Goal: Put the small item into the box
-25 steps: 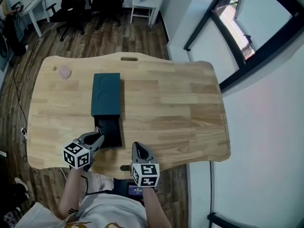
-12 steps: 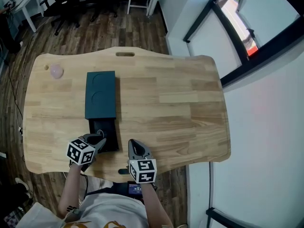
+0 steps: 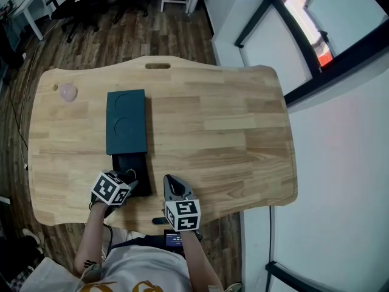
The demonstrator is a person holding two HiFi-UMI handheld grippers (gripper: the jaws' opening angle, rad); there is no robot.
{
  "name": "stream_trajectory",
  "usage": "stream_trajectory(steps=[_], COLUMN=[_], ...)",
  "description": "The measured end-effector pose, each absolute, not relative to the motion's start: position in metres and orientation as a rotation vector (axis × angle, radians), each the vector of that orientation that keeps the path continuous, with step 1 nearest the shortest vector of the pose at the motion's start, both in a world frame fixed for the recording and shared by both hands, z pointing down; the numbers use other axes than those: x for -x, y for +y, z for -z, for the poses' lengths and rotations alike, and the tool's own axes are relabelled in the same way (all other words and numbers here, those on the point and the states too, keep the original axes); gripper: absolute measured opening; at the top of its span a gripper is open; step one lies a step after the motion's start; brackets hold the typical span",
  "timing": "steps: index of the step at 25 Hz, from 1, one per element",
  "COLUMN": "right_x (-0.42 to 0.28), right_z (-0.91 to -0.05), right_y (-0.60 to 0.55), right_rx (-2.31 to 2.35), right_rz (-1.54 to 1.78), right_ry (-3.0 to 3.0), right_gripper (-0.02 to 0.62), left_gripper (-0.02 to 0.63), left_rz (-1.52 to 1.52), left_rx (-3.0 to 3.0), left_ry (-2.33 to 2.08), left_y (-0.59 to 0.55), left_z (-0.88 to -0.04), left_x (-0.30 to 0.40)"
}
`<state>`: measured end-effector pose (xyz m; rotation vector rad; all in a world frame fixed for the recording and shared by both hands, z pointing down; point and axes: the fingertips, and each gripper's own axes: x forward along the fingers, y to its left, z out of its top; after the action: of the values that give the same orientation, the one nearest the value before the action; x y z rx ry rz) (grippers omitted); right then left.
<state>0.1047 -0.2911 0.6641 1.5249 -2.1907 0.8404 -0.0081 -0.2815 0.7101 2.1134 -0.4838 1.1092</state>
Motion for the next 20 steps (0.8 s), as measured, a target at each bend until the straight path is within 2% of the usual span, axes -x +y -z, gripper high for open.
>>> stream_trajectory(steps=[10, 17, 20], right_x=[-0.108, -0.103, -0.107], right_z=[-0.675, -0.666, -0.665], right_y=[-0.291, -0.294, -0.292], right_rx=[-1.532, -1.53, -1.539], right_rz=[-0.882, -0.859, -0.859], right_ry=[-2.163, -2.186, -2.181], right_gripper=[0.003, 0.003, 0.005], left_gripper=[0.035, 0.037, 0.07], left_rz=[-1.275, -1.279, -1.276], left_rx=[-2.023, -2.015, -2.021], left_ry=[-0.426, -0.376, -0.366], left_y=[-0.285, -0.283, -0.281], left_z=[-0.716, -0.714, -0.714], left_x=[0.007, 0.004, 0.002])
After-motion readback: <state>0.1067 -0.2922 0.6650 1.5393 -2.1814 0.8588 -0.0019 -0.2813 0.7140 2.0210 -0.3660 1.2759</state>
